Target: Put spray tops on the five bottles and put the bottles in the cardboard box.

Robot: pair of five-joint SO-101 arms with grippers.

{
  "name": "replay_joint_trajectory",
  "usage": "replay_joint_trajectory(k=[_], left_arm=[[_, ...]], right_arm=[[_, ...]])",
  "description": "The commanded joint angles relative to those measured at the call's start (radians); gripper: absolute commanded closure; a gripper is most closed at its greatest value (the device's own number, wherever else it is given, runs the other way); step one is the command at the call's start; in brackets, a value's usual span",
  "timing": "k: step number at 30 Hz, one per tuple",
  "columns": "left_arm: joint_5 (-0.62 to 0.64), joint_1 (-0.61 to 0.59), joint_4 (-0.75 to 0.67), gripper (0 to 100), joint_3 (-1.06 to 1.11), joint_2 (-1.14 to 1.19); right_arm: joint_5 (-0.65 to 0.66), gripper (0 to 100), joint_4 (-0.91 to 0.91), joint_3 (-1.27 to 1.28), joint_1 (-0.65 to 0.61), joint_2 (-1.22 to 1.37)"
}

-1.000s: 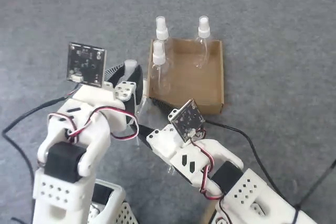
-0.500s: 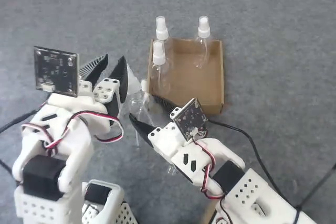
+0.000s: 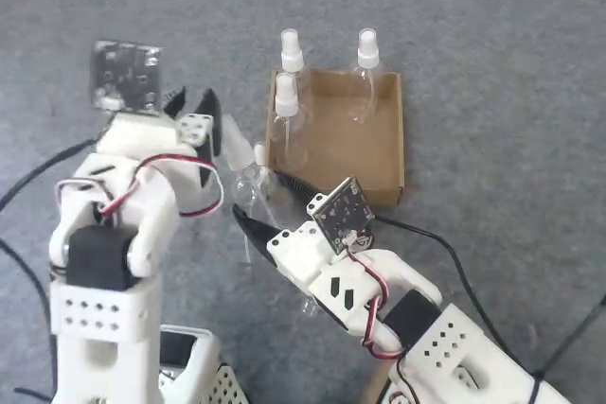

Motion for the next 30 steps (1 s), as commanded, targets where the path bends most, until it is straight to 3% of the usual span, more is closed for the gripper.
replay_joint_trajectory(k=[1,6,14,18,26,30], left_arm=[[-0.018,0.066,0.044,91,-0.012,-0.023],[-0.020,0.155,0.138,91,-0.005,-0.095],[-0.075,0.152,0.161,91,-0.067,-0.101],[-0.075,0.115,0.175,91,-0.160,-0.097],[-0.081,0.109,0.150,91,-0.053,-0.052],[-0.081,0.009,0.210,91,-0.189,-0.109]], right_arm=[[-0.011,99.3,-0.030,-0.009,0.013,-0.013],[-0.011,99.3,-0.030,-0.008,0.013,-0.013],[-0.011,99.3,-0.027,-0.008,0.013,-0.013],[-0.011,99.3,-0.025,-0.008,0.013,-0.013],[-0.011,99.3,-0.024,-0.008,0.013,-0.015],[-0.011,99.3,-0.021,-0.008,0.013,-0.015]])
